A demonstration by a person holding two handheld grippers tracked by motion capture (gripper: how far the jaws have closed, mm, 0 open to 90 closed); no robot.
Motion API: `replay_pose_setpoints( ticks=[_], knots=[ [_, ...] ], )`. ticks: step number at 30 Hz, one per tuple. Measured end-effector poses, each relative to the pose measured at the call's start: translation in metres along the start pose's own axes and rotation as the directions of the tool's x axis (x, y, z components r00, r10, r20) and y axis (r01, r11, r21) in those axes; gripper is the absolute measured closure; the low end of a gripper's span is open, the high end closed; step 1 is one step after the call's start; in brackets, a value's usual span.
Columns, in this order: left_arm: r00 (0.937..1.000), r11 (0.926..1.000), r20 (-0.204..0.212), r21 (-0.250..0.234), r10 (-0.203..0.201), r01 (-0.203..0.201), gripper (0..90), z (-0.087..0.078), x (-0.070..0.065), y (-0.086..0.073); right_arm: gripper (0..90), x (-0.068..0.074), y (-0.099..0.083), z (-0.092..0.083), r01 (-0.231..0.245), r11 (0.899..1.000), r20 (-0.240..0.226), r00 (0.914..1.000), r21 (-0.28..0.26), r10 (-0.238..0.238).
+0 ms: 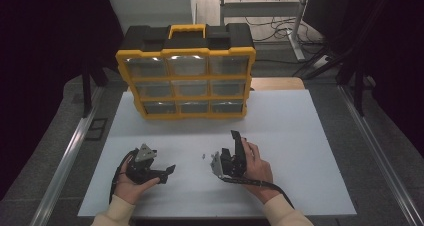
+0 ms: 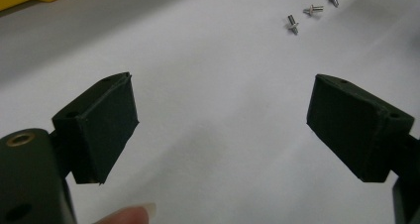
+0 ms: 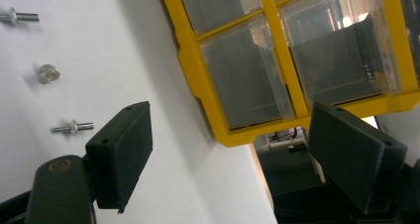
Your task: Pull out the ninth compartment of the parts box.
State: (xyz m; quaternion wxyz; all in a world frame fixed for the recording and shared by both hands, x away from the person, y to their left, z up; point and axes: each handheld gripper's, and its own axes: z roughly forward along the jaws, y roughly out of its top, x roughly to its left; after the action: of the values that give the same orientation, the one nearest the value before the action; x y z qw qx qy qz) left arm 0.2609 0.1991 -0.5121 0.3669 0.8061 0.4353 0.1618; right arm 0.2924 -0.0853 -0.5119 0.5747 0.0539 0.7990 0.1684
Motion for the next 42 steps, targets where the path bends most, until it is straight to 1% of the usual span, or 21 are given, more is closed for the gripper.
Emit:
replay_pose_setpoints(
  ticks=[15,17,23,26,27,29,30,34,36,42],
  knots=[
    [1.0000,1.0000,-0.002,0.004,0.007,-0.007,12.4,0.001,-0.001,0.000,17.8,-0.004,0.002,0.005,0.031,0.999,0.022,0.9993,-0.009,-0.031],
    [1.0000,1.0000,-0.002,0.005,0.007,-0.007,12.4,0.001,-0.001,0.000,17.8,-0.004,0.002,0.006,0.031,0.999,0.017,0.9994,-0.008,-0.031],
    [1.0000,1.0000,-0.002,0.005,0.008,-0.008,12.4,0.001,-0.001,0.000,17.8,-0.005,0.003,0.011,0.049,0.999,0.022,0.9985,-0.008,-0.049],
    [1.0000,1.0000,-0.002,0.005,0.008,-0.008,12.4,0.001,-0.001,0.000,17.8,-0.004,0.004,0.014,0.041,0.999,0.029,0.9987,-0.012,-0.041],
    [1.0000,1.0000,-0.001,0.005,0.008,-0.008,12.4,0.001,-0.001,0.000,17.8,-0.005,0.004,0.014,0.049,0.999,0.024,0.9985,-0.005,-0.049],
    [1.0000,1.0000,-0.001,0.004,0.008,-0.008,12.4,0.001,-0.001,0.000,17.7,-0.006,0.004,0.016,0.055,0.998,0.025,0.9982,-0.007,-0.055],
    [1.0000,1.0000,-0.002,0.005,0.008,-0.008,12.4,0.001,-0.001,0.000,17.7,-0.006,0.004,0.017,0.045,0.999,0.026,0.9987,-0.006,-0.045],
    [0.9999,0.9999,-0.002,0.005,0.010,-0.010,12.4,0.002,-0.001,0.001,17.7,-0.009,0.005,0.020,0.049,0.999,0.034,0.9983,-0.010,-0.048],
    [0.9999,0.9999,-0.002,0.005,0.010,-0.010,12.4,0.002,-0.002,0.001,17.7,-0.011,0.005,0.021,0.043,0.999,0.037,0.9984,-0.008,-0.042],
    [0.9999,0.9999,0.001,0.007,0.012,-0.012,12.4,0.002,-0.002,0.001,17.7,-0.015,0.007,0.024,0.053,0.998,0.049,0.9975,-0.019,-0.052]
  ],
)
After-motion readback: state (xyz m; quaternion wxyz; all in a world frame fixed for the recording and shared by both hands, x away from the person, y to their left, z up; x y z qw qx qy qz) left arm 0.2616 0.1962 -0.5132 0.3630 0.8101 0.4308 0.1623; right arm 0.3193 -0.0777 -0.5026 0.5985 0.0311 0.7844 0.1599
